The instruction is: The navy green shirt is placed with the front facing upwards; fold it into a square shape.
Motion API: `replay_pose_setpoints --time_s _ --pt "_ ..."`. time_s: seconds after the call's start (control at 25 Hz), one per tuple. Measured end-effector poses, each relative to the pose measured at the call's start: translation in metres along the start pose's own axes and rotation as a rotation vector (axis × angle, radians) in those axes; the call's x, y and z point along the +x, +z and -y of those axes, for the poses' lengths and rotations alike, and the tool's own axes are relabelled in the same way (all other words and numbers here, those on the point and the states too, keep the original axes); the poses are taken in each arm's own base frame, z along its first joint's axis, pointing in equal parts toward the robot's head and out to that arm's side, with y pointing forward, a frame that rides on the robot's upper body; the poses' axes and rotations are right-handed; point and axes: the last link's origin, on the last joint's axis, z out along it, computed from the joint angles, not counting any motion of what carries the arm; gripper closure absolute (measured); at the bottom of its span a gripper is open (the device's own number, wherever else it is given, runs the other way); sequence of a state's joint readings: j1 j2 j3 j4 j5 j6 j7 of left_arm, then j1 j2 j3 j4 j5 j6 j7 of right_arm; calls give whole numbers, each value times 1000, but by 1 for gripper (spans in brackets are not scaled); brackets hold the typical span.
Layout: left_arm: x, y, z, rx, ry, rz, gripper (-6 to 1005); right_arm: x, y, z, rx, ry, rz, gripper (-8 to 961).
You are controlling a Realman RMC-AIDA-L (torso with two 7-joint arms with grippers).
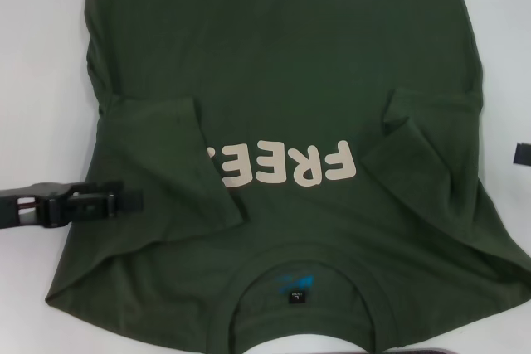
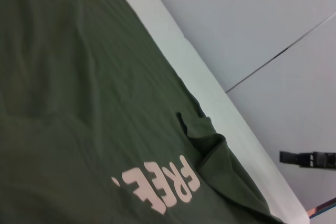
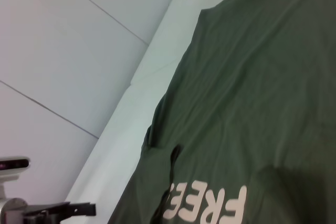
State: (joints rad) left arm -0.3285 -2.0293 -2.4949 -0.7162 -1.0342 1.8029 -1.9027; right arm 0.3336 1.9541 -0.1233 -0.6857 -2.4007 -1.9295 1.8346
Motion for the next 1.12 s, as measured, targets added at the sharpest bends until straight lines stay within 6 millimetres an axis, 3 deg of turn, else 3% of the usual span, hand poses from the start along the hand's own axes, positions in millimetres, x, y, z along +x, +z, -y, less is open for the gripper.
replay_pose_setpoints --time_s 0.6,1.12 --pt "-19 -39 7 69 -138 78 99 -22 23 4 -4 -61 62 195" --pt "-32 -51 9 100 -187 166 99 -37 37 -2 -41 -84 59 227"
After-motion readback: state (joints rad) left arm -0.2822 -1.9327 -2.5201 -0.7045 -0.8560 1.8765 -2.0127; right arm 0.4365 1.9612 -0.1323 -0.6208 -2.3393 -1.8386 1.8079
